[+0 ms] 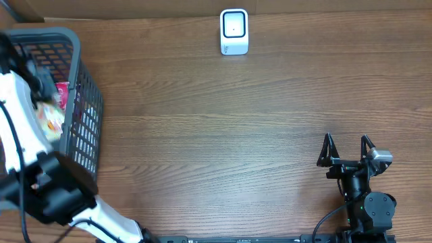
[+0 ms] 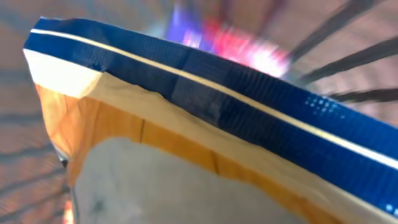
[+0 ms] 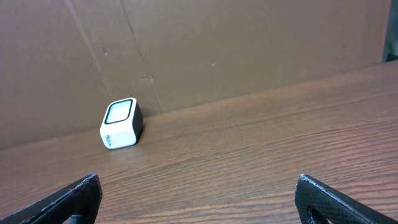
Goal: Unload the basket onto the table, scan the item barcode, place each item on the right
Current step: 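Grasp the yellow snack bag in the basket with the left gripper, then lift the yellow snack bag out and drop it on the table centre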
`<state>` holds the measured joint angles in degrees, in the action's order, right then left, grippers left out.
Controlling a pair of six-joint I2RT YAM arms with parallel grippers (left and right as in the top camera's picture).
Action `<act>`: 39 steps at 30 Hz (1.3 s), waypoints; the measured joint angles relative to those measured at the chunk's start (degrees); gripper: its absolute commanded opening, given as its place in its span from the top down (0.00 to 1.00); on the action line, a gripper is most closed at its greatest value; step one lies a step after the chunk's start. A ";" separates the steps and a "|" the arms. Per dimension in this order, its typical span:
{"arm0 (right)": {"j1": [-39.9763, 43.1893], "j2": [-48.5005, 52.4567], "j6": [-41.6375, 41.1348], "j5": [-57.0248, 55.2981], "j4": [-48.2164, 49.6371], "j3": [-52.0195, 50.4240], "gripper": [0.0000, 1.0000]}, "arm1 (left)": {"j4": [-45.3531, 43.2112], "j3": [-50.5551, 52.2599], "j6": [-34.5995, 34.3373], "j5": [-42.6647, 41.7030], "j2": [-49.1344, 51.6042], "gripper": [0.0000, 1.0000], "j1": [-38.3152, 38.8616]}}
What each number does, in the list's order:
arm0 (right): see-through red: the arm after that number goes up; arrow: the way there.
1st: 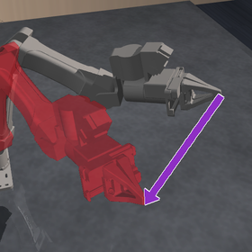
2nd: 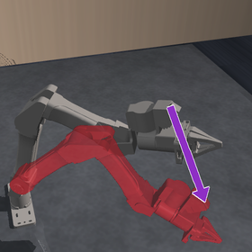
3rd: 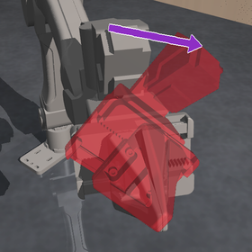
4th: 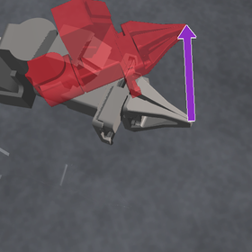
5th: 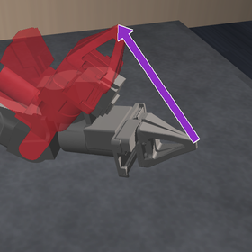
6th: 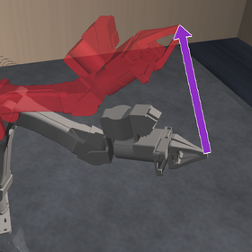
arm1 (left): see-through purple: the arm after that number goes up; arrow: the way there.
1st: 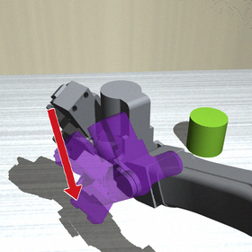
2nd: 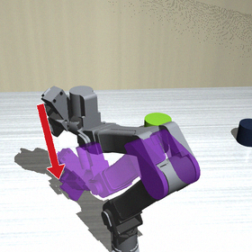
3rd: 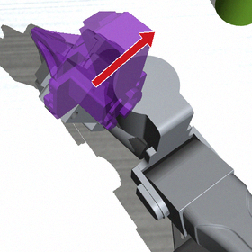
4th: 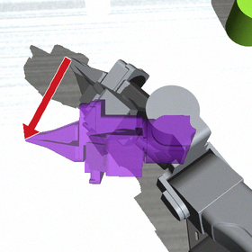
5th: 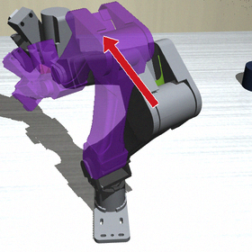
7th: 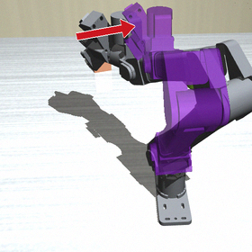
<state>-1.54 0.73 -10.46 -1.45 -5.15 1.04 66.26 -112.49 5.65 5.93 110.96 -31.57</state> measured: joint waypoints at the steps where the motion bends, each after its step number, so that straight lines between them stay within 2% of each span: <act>1: 0.00 0.00 -0.02 0.00 0.02 0.00 0.00 | 1.49 -3.45 -0.22 -0.42 -1.75 0.96 0.70; 4: 0.02 0.00 -0.02 -0.02 -0.02 0.00 0.00 | 4.52 -12.57 -0.83 -2.36 -7.30 0.96 1.51; 9: 0.00 0.00 -0.02 -0.02 0.00 0.00 0.00 | 7.23 -20.44 -0.76 -5.81 -16.41 0.96 4.33; 12: 0.00 0.00 -0.02 0.00 0.00 0.00 0.00 | 10.60 -21.70 1.27 -11.28 -20.17 0.96 9.99; 16: 0.00 0.00 -0.02 0.00 0.00 0.00 0.00 | 16.06 -20.79 5.95 -18.38 -20.44 0.96 21.38; 20: 0.00 0.00 -0.02 0.00 0.00 0.00 0.00 | 15.87 -12.33 10.99 -22.84 -16.63 0.96 33.31; 23: 0.00 0.00 -0.02 -0.02 0.00 0.00 0.00 | 8.24 -1.64 12.09 -23.61 -11.96 0.96 40.46; 29: 0.02 0.00 -0.02 -0.02 0.00 0.00 0.00 | -10.34 21.75 6.93 -23.06 -0.22 0.96 49.64; 32: 0.02 0.00 -0.02 0.00 0.02 0.00 0.00 | -15.78 28.92 4.02 -22.69 4.76 0.96 52.50; 33: 0.02 0.00 0.00 -0.02 0.00 0.00 0.00 | -16.76 30.49 3.13 -22.53 5.88 0.89 53.42; 34: 0.00 0.00 -0.02 0.00 0.00 0.00 0.00 | -17.14 30.93 2.62 -22.23 6.16 0.51 54.05; 35: 0.02 0.00 0.00 -0.02 0.02 0.00 0.00 | -17.46 30.91 1.90 -21.51 5.90 0.00 54.51; 39: 0.00 0.00 -0.04 -0.02 0.00 0.00 0.00 | -12.83 29.07 -0.22 -19.56 5.60 0.00 55.23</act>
<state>-1.54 0.73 -10.50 -1.48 -5.15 1.04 53.43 -83.42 5.43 -13.63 116.55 23.66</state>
